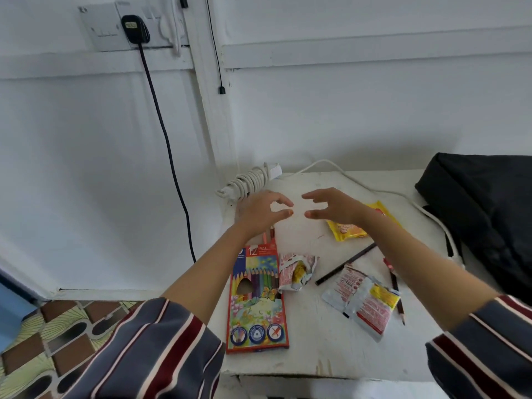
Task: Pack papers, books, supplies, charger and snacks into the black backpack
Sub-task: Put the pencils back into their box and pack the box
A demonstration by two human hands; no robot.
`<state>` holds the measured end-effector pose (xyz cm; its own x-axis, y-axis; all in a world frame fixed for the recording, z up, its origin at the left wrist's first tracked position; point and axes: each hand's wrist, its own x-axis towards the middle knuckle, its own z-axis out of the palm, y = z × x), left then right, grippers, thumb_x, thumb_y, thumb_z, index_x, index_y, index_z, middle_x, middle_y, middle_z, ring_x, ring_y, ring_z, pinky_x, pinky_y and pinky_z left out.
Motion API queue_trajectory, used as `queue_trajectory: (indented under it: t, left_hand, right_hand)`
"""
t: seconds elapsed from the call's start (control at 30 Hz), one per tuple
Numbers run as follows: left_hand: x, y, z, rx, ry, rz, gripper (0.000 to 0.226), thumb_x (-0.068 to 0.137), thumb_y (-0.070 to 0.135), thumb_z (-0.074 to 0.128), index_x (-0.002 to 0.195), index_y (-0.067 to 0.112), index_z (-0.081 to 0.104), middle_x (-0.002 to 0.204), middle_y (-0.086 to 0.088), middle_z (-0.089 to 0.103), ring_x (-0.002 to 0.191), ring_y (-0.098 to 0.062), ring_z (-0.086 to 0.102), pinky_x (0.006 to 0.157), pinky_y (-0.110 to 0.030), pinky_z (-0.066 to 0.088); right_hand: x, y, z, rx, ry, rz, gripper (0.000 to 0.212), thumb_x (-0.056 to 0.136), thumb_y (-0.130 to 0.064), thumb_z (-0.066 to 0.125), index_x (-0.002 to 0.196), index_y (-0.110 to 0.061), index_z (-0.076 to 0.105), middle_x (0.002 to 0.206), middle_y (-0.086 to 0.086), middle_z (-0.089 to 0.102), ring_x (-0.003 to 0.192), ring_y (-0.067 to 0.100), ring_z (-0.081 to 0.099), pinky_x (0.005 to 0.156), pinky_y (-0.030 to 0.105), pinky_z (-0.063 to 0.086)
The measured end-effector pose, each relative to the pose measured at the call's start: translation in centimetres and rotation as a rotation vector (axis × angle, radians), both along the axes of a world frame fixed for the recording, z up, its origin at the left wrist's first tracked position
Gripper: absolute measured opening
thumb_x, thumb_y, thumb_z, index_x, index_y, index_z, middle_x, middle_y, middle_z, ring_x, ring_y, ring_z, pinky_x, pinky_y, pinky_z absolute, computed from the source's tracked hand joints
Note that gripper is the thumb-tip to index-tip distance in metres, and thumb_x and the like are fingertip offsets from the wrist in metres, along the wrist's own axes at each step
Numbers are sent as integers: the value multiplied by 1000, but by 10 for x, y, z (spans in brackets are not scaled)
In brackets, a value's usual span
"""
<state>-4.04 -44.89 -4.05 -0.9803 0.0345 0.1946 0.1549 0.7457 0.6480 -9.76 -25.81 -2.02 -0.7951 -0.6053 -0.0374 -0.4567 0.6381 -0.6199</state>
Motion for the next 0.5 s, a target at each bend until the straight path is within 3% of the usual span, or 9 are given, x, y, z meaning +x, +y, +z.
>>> queue_trajectory:
  t: [0.07, 0.17, 0.33, 0.5]
  left_hand:
    - [-3, 15, 3, 15, -2, -74, 15, 84, 28, 66, 99, 26, 67, 108, 1, 61, 97, -9, 48, 84, -28, 38]
    - [-8, 39, 3, 13, -7, -184, 15, 83, 26, 68, 97, 24, 69, 101, -3, 63, 94, -13, 52, 84, -32, 41]
    - [-9, 81, 5, 4, -148, -339, 18, 83, 21, 69, 99, 13, 69, 81, -3, 61, 66, -3, 48, 62, -19, 36]
    - [-6, 116, 0, -119, -263, -385, 24, 82, 24, 69, 104, 14, 66, 100, -3, 62, 85, -10, 53, 68, -22, 39]
  right_hand:
    - [-1, 22, 7, -23, 23, -66, 48, 85, -20, 67, 130, -12, 53, 135, 4, 52, 121, 20, 51, 97, 29, 41]
    - [0, 56, 12, -12, 60, -196, 39, 83, -15, 68, 121, -11, 60, 126, 3, 58, 115, 21, 55, 85, 27, 43]
    - [13, 101, 6, 94, 96, -391, 28, 78, -15, 73, 104, -6, 68, 106, 9, 66, 93, 21, 60, 80, 31, 48]
    - [30, 121, -7, 223, 60, -486, 15, 78, -17, 72, 78, -2, 67, 76, 11, 67, 69, 19, 59, 64, 30, 49]
